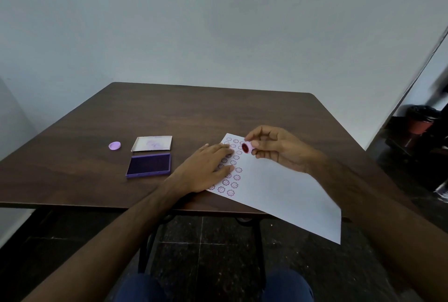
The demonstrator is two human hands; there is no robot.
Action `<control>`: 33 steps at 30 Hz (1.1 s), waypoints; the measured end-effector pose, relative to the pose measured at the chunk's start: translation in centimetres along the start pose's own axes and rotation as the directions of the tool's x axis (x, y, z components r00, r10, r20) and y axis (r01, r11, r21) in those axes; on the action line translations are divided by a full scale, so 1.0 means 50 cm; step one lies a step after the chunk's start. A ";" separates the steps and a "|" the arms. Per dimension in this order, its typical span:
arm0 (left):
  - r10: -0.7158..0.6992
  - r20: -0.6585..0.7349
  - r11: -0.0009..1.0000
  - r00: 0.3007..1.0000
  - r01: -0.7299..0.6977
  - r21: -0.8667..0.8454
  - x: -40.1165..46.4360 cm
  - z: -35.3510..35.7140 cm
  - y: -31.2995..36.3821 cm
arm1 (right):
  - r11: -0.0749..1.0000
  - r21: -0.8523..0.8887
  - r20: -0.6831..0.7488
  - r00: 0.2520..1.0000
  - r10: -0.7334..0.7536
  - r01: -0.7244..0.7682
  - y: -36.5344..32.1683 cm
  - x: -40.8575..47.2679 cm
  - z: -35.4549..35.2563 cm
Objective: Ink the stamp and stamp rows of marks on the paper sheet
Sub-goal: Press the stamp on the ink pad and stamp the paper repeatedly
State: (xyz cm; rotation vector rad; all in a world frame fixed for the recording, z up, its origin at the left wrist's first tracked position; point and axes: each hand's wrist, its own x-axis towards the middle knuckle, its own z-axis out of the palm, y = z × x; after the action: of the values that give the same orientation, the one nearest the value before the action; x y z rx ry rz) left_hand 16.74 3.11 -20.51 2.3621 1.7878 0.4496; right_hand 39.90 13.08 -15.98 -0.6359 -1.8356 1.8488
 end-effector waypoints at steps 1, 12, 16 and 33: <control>-0.001 0.006 1.000 1.000 0.001 0.004 0.000 0.000 0.000 | 0.987 -0.161 -0.001 1.000 0.007 -0.007 -0.010 0.001 0.001; -0.025 0.018 0.999 1.000 0.025 -0.019 0.003 0.006 -0.005 | 0.233 -0.962 0.144 0.990 -0.006 0.141 -0.060 0.036 0.074; -0.029 0.031 0.999 0.999 0.029 -0.013 0.005 0.006 -0.006 | 0.172 -0.973 0.163 0.986 0.028 0.155 -0.057 0.037 0.089; -0.034 0.029 0.999 0.999 0.034 -0.010 0.003 0.002 -0.002 | 0.136 -0.985 0.116 0.991 0.072 0.106 -0.062 0.041 0.098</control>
State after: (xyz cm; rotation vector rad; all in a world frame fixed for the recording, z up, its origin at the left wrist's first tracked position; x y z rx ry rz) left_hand 16.74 3.29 -20.61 2.3157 1.8056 0.4171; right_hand 35.27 10.48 -12.85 -0.8586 -3.0496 0.2506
